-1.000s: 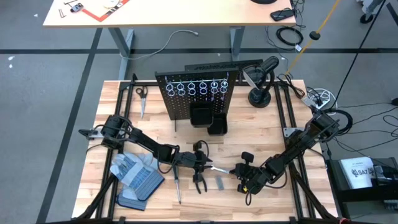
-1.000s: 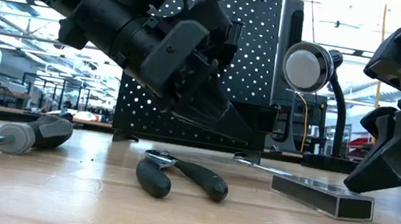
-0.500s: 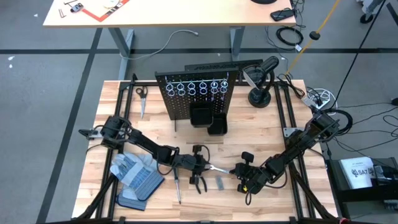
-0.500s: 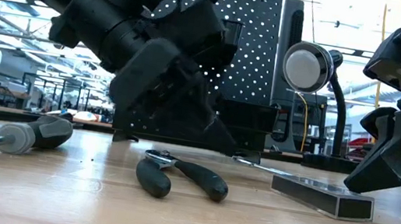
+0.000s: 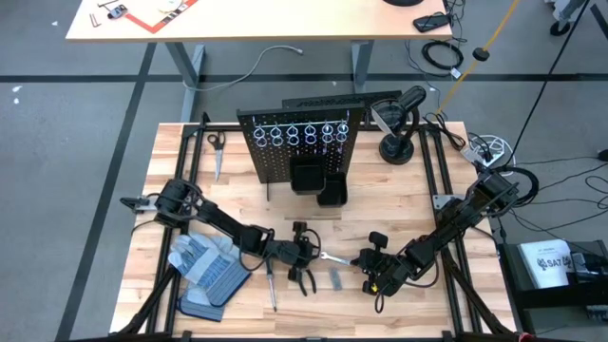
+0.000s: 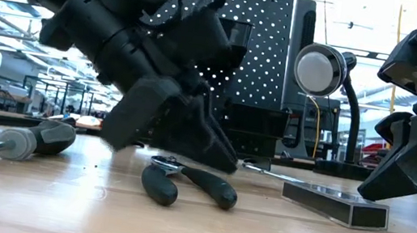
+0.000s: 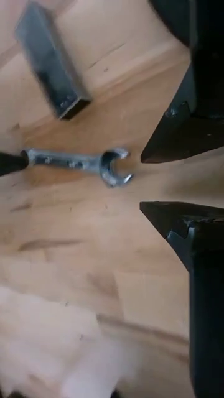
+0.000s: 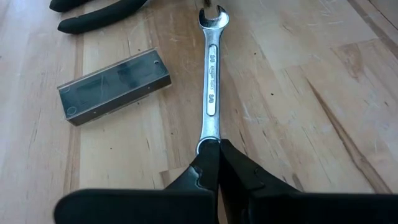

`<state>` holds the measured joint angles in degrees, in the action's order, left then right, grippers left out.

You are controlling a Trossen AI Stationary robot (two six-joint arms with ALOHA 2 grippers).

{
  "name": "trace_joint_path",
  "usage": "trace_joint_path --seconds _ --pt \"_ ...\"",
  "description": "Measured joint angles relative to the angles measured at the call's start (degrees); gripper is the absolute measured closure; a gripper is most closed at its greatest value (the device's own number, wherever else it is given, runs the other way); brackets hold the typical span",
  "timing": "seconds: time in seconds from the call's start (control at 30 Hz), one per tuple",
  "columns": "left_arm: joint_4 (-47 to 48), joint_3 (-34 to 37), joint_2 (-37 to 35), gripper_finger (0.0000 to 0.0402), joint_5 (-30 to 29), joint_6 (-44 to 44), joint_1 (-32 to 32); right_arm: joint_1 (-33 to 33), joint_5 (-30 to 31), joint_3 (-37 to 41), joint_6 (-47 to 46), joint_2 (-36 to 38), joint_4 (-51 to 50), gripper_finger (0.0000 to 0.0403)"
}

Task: Hang tools onto peg board
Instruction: Hang the silver wrench on the black pegboard

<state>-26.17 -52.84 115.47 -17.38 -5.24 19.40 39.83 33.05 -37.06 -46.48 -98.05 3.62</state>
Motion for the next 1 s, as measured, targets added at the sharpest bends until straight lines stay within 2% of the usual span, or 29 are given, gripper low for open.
trace_joint_path --seconds 0.13,0.37,0.53,0.87,1.0 --pt "-0.93 -2.18 3.11 0.0281 0.84 -1.17 0.13 0.01 -0.05 0.05 0.0 -0.02 0.28 0.0403" --pt "-0.59 -5.22 5.15 0.0281 -3.26 -2.98 0.72 0.03 -0.32 0.07 0.0 -0.06 0.78 0.0403" --pt "-0.66 -6.14 5.32 0.0281 -0.85 -4.74 0.59 0.03 -0.45 0.07 0.1 -0.06 0.98 0.0403" --pt "-0.5 -6.23 5.32 0.0281 0.44 -2.73 0.44 -0.02 -0.38 0.07 0.2 -0.06 1.29 0.0403" --pt "-0.38 -6.23 5.32 0.0299 0.63 -2.64 0.44 -0.02 -0.18 0.07 0.2 -0.06 1.31 0.0403"
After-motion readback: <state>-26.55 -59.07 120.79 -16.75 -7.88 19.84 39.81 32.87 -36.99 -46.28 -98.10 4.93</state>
